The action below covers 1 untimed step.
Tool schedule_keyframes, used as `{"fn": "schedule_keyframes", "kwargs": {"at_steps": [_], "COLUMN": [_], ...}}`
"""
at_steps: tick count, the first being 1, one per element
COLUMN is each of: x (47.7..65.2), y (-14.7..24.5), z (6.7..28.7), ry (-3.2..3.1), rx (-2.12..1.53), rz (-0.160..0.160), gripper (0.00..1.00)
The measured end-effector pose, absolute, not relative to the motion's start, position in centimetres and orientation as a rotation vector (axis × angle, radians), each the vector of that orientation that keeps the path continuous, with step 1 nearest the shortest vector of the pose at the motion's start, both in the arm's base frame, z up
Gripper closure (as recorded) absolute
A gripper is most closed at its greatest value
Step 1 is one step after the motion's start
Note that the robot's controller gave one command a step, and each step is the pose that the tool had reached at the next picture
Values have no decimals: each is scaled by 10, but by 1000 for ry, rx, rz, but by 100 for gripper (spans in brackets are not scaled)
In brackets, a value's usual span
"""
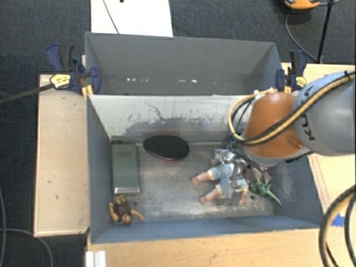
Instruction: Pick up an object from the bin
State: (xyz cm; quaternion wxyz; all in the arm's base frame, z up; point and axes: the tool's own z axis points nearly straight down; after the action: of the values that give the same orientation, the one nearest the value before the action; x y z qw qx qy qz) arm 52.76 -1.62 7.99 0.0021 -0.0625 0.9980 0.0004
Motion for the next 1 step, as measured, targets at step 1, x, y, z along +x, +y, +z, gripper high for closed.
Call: {"fn": "schedule_keyframes", "kwargs": {"at_steps": [1], "x": [559], "y": [25], "z": [70], "ry": [3114], "rx": [-413], "rz": [2], "gripper": [100]}}
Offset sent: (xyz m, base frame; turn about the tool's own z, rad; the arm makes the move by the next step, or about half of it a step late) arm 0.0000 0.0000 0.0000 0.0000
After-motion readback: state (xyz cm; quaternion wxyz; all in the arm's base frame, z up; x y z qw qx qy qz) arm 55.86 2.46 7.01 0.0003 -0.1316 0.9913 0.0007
